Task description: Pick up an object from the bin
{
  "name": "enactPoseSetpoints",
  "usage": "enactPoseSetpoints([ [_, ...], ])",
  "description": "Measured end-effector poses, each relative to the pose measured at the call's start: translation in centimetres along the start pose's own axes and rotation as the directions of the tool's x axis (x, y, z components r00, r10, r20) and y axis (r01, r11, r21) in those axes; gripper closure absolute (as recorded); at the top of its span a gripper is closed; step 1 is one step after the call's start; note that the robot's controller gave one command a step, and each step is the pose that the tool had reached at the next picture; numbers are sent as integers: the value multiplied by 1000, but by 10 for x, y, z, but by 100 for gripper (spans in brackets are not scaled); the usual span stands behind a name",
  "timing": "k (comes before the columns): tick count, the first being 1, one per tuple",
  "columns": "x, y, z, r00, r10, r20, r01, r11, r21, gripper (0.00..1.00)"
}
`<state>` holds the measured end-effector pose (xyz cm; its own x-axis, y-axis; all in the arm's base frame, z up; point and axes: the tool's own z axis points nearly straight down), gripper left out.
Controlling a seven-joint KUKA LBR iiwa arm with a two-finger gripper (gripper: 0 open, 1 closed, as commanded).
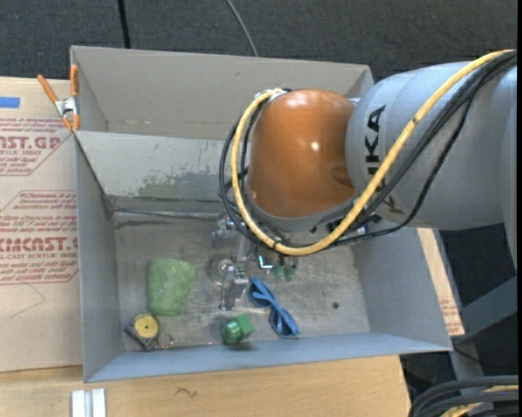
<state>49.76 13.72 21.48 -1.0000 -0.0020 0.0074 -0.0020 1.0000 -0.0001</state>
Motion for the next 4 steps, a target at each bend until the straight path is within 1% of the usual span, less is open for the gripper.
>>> enactPoseSetpoints([
  [1,-30,64,126,988,-153,15,153,988,-2,0],
  [2,-23,53,114,952,-305,9,305,952,2,0],
  [3,-17,72,114,765,-643,11,643,765,4,0],
  [4,-41,61,132,640,-768,17,768,640,16,0],
])
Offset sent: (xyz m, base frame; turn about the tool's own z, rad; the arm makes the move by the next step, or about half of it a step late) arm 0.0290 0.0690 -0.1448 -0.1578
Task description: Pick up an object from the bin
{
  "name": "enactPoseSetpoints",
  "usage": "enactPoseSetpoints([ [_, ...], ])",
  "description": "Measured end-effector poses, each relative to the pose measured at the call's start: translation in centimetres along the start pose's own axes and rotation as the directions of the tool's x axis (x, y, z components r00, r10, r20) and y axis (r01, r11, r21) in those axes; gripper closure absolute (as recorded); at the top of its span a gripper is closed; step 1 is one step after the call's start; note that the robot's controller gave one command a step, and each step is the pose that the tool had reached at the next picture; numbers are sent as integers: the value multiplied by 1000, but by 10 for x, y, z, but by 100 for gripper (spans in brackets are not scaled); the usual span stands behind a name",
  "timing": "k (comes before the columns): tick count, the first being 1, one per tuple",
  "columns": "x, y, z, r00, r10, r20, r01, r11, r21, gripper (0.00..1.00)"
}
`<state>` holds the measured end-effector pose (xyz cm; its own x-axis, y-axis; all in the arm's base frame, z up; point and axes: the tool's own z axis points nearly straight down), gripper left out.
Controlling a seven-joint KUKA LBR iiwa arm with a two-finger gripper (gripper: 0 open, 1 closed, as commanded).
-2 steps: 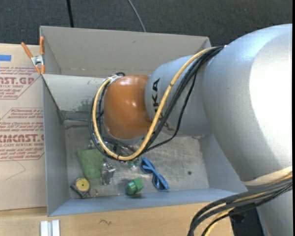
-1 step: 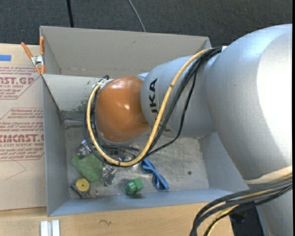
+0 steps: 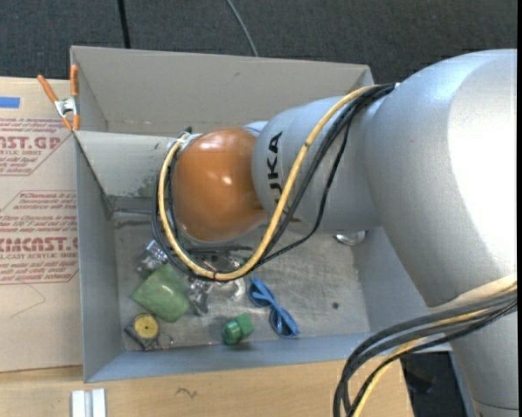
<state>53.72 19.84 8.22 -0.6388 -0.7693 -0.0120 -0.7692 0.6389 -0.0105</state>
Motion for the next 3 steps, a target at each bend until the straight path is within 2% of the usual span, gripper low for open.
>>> enactPoseSetpoints([
  [1,-3,3,1,964,-266,25,266,964,9,0],
  [2,-4,2,0,964,-266,25,266,964,9,100],
  [3,-7,2,-39,964,-265,-2,265,964,-9,100],
])
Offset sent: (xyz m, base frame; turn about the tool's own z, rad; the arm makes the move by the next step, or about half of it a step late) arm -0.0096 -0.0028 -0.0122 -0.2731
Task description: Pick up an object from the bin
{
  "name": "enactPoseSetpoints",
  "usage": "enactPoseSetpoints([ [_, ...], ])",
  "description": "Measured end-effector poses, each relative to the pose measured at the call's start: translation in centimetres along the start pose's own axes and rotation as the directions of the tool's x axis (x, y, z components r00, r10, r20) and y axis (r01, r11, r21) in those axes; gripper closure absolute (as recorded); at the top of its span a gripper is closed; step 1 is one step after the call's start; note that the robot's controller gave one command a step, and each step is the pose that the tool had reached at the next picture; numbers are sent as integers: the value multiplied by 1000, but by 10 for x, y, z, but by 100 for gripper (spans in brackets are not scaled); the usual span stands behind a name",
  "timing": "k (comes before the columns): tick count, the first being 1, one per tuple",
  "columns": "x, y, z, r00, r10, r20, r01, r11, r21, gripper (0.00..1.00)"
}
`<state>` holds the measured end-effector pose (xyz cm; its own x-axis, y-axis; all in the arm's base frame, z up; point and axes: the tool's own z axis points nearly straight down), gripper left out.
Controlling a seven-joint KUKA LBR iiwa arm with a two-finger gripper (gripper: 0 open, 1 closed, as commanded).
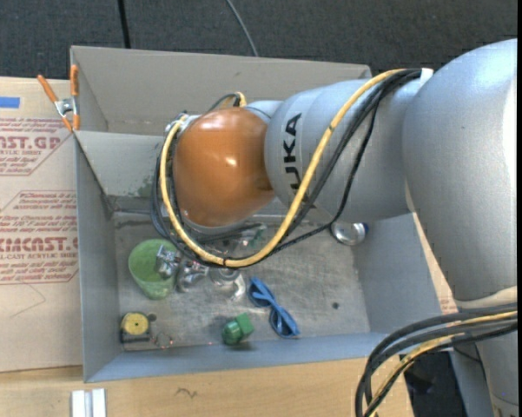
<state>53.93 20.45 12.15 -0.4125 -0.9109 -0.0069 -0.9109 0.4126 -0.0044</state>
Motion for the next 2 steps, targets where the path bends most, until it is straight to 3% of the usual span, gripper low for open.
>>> enactPoseSetpoints([
  [1,-3,-1,-71,1000,1,1,-1,1000,1,100],
  [2,-4,-1,-77,1000,3,-3,-3,1000,-4,100],
])
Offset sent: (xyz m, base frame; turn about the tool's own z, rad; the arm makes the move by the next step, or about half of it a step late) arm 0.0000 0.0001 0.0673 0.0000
